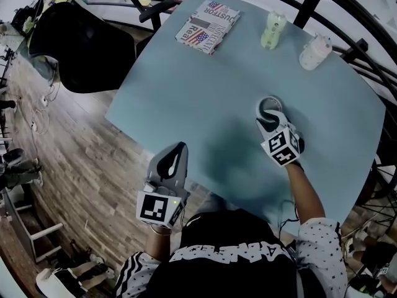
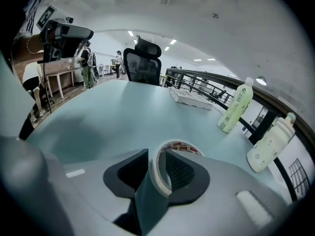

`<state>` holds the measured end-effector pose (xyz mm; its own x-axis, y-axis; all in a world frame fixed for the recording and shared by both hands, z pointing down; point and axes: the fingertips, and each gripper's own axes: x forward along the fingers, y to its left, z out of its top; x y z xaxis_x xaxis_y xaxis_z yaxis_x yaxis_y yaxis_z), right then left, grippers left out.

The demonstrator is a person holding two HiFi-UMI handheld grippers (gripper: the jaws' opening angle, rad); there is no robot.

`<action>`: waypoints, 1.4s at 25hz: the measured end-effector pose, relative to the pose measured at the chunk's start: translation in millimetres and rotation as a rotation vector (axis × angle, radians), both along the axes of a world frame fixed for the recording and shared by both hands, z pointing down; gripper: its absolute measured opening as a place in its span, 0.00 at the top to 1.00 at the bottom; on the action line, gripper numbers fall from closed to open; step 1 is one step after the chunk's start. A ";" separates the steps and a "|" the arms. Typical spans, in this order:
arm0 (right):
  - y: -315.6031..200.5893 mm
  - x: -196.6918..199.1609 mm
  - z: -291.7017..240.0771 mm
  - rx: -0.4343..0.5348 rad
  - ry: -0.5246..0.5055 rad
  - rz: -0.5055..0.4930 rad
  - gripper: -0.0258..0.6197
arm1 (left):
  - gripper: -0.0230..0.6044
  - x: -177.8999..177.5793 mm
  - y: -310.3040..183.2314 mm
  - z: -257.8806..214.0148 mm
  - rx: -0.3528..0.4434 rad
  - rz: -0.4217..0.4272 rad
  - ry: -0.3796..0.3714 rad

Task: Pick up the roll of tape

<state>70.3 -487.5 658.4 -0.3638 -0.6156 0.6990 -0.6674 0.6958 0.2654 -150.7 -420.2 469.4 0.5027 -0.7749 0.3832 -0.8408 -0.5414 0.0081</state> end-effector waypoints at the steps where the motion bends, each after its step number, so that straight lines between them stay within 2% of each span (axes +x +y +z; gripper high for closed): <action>1: -0.6 -0.7 2.0 -0.008 0.004 -0.006 0.78 | 0.96 -1.9 -0.4 -0.5 0.001 -0.005 0.000; 5: -1.3 -1.9 6.4 -0.032 0.029 -0.031 0.78 | 0.96 -7.2 -2.8 -5.3 0.068 -0.017 0.051; 7: 0.3 -2.8 7.0 -0.035 0.044 -0.040 0.82 | 0.96 -11.7 -1.1 -4.6 0.063 -0.024 0.053; 12: -6.9 -2.9 5.5 -0.017 0.047 -0.048 0.83 | 0.96 -13.5 -0.7 2.7 0.056 -0.050 0.058; 16: -1.3 -0.7 6.0 -0.011 0.041 -0.034 0.88 | 0.96 -10.2 1.0 5.9 0.046 -0.039 0.055; 22: 5.3 0.8 0.4 0.005 0.039 -0.022 0.88 | 0.96 -11.5 3.9 2.9 0.057 -0.030 0.051; 35: 23.9 -13.8 -62.9 0.102 -0.076 0.025 0.88 | 0.96 -19.9 12.3 -8.1 0.086 -0.016 0.059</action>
